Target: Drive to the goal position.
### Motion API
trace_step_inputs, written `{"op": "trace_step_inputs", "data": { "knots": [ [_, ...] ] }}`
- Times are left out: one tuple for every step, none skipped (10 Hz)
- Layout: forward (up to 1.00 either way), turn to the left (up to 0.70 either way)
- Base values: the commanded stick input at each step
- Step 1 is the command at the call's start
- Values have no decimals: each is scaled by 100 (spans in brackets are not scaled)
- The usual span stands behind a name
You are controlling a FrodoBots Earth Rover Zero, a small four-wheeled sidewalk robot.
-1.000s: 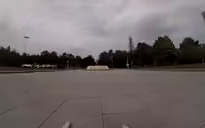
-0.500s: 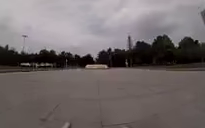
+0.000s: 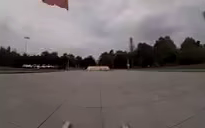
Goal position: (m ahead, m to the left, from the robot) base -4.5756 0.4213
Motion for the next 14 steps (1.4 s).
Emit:
{"op": "trace_step_inputs", "data": {
  "knots": [
    [70,0],
    [70,0],
    [70,0],
    [70,0],
    [70,0],
    [70,0],
    [70,0],
    [70,0],
    [70,0],
    [70,0],
    [70,0],
    [70,0],
    [70,0],
    [70,0]
  ]
}}
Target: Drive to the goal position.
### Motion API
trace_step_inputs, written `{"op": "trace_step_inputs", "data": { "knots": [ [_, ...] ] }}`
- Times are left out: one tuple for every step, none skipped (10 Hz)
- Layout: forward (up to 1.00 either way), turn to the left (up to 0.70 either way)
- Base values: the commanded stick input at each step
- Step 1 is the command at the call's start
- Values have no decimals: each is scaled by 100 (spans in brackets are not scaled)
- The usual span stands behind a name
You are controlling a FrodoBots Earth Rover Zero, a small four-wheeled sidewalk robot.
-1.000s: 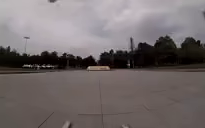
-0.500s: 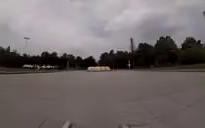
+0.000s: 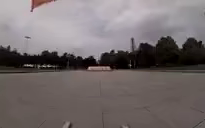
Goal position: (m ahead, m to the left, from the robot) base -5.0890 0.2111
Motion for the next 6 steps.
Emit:
{"op": "trace_step_inputs", "data": {
  "knots": [
    [70,0],
    [70,0],
    [70,0],
    [70,0],
    [70,0],
    [70,0]
  ]
}}
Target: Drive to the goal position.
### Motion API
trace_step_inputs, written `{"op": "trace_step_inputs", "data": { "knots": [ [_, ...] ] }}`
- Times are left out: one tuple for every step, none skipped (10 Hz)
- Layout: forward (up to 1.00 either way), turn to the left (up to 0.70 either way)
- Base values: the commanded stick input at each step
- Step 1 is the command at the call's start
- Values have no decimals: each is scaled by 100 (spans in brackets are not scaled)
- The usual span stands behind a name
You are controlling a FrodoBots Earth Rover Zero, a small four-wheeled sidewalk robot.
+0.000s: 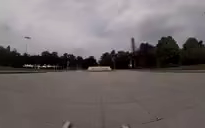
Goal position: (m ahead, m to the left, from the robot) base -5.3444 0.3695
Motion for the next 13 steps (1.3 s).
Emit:
{"op": "trace_step_inputs", "data": {
  "knots": [
    [70,0],
    [70,0],
    [70,0],
    [70,0],
    [70,0],
    [70,0],
    [70,0],
    [70,0],
    [70,0],
    [70,0],
    [70,0],
    [70,0],
    [70,0]
  ]
}}
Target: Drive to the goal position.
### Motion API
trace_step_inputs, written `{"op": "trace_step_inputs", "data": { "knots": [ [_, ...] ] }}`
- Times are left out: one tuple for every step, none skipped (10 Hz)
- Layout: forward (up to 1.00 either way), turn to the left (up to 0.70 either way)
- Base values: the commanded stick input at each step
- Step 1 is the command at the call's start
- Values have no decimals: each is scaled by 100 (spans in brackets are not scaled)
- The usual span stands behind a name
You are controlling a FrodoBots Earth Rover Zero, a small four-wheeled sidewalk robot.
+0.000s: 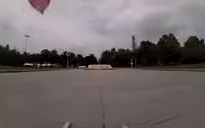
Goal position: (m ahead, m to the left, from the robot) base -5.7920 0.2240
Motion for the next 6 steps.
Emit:
{"op": "trace_step_inputs", "data": {
  "knots": [
    [70,0],
    [70,0],
    [70,0],
    [70,0],
    [70,0],
    [70,0]
  ]
}}
